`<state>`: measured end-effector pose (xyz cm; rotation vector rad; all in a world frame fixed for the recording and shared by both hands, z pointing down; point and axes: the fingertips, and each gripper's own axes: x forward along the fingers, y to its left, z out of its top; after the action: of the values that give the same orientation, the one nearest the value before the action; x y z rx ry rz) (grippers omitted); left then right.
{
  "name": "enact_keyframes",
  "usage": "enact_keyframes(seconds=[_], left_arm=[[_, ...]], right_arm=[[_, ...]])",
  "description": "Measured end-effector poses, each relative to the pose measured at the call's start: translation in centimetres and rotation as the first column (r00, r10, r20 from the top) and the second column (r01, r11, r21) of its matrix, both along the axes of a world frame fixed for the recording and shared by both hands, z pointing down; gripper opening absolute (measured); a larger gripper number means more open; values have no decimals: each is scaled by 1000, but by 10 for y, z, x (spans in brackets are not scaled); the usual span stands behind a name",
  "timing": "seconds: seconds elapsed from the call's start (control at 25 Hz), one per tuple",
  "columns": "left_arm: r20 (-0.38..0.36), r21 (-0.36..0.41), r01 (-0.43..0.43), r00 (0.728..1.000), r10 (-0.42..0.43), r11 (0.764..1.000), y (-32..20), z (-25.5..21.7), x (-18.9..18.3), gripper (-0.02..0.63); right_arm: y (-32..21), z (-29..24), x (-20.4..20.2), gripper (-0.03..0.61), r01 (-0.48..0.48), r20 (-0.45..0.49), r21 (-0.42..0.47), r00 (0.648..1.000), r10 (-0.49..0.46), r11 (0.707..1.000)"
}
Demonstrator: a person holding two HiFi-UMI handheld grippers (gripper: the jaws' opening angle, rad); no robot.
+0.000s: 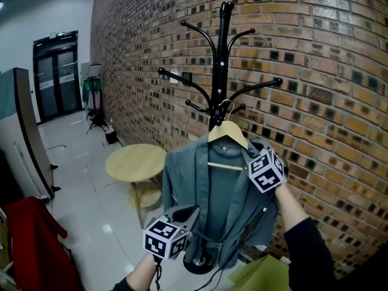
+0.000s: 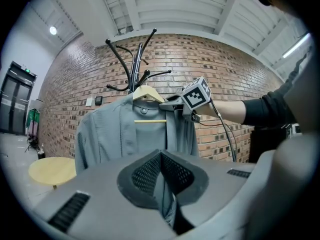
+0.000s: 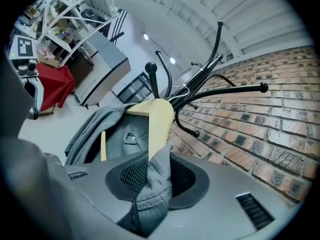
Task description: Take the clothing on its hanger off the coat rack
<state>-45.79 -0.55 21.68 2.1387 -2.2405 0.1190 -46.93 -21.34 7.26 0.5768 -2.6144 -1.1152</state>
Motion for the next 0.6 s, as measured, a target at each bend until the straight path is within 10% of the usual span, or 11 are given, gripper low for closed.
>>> enact_keyframes(seconds=[0.6], left_arm=[[0, 6, -112, 994, 112, 994, -17, -5, 54, 6]], right_arm=[[-11, -20, 107, 80, -118, 61, 30, 991, 116, 993]])
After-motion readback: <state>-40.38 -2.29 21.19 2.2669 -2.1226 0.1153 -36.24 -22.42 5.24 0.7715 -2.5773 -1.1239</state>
